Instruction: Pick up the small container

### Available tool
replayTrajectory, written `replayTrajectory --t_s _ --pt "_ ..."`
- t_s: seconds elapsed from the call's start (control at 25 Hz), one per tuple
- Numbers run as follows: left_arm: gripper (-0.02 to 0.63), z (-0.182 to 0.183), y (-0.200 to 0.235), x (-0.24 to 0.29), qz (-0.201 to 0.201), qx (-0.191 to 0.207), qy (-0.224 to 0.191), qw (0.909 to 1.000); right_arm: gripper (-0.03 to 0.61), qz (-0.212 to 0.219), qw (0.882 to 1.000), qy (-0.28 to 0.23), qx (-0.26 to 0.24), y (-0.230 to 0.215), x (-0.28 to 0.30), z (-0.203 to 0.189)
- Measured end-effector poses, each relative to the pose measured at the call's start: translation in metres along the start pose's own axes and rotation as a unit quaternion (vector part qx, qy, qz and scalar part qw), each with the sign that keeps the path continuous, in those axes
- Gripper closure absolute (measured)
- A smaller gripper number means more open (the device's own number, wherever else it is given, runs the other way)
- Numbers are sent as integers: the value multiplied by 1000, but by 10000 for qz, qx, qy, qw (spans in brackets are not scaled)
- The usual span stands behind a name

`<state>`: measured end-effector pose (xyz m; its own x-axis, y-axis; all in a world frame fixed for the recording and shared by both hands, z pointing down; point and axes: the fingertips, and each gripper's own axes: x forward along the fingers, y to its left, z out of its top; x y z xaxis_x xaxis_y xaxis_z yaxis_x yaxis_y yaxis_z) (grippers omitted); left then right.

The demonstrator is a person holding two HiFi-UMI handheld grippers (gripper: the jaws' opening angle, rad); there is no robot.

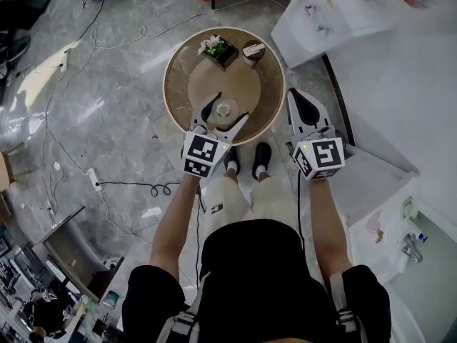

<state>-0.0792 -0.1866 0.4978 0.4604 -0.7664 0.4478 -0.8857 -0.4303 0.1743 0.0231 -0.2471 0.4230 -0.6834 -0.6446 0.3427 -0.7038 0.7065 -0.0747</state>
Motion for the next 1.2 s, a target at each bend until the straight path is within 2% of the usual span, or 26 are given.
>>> replayTrajectory --t_s 0.24,0.4,0.56,0.72,0.88,0.96,1.2 --pt "258 82 -11 -38 -114 -281 -326 9990 574 -187 9995 -232 34 2 -23 52" --pt "258 135 -19 -61 -153 -65 -552 9983 574 -197 9986 -484 -85 6 -34 92" --pt "258 178 -23 -81 -140 60 -587 9982 574 -218 9965 -774 -249 12 -45 134" --pt "258 211 -23 -95 -65 148 -688 9975 574 -217 9944 -985 -314 18 -53 165" --pt "258 239 -28 -102 -157 239 -792 9964 574 -300 9913 -1213 -411 21 -63 198" --pt "258 249 -31 -105 -164 376 -806 9959 574 -317 9898 -1330 -408 25 -68 214" --pt "258 269 -38 -113 -196 450 -941 9944 574 -205 9891 -1414 -364 41 -78 243"
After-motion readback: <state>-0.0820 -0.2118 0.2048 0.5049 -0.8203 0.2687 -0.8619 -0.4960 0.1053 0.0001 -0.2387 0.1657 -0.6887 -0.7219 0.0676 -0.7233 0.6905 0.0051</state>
